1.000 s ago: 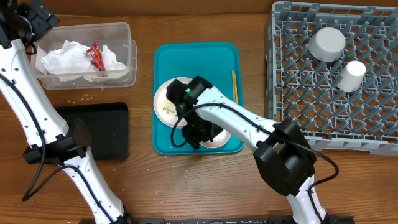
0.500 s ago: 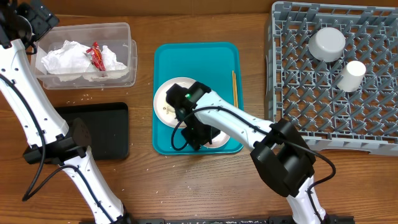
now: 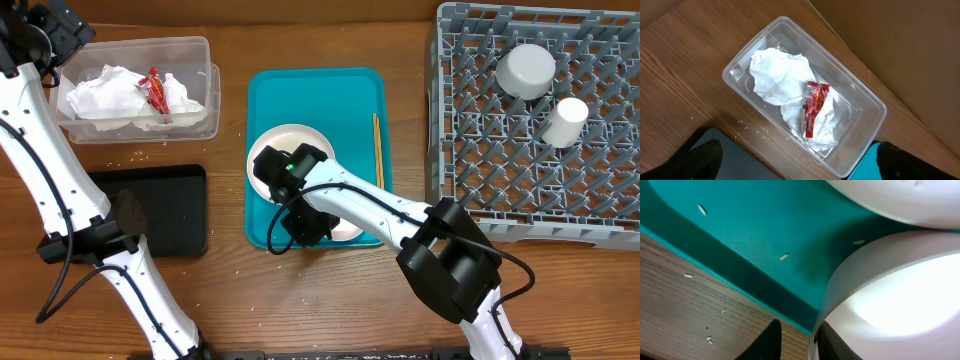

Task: Sort waste into correct bins and load items into the dishwasher
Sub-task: 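Grasp the pink bowl rim with the right gripper and lift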

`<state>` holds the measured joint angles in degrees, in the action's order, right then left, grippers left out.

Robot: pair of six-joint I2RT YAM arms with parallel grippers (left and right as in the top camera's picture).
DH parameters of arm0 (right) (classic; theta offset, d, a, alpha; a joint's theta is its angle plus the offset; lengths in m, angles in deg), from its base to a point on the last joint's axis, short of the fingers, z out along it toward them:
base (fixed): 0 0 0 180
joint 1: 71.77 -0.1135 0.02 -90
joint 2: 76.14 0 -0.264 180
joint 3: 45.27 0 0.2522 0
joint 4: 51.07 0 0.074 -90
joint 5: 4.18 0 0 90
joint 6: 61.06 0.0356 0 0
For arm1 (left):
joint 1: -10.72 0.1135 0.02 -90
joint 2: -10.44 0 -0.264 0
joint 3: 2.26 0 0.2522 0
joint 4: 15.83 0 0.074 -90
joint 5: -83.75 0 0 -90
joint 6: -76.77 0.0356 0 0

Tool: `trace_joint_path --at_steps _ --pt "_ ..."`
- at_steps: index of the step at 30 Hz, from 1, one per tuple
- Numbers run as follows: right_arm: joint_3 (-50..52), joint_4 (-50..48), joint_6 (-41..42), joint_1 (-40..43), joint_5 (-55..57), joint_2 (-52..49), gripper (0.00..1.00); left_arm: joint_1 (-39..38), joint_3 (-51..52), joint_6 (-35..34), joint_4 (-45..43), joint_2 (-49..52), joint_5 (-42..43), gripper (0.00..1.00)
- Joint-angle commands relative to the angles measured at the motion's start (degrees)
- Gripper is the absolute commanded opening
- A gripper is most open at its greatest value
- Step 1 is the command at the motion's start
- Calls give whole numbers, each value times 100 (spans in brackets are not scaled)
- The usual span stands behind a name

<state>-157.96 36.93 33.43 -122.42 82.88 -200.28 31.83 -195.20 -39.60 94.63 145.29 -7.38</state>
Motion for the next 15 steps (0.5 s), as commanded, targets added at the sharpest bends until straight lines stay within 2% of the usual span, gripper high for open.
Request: trace_joint_path --at_steps 1,3,7,15 --pt "42 -28 20 4 35 79 18 22 -11 131 9 -17 -37 100" --pt "42 -33 20 4 35 79 10 22 -11 129 9 -17 -37 100" --pt "-24 -24 17 17 37 81 4 22 -11 129 9 -17 -39 100" --pt "-881 468 15 83 400 87 4 22 -11 129 9 -17 -39 100"
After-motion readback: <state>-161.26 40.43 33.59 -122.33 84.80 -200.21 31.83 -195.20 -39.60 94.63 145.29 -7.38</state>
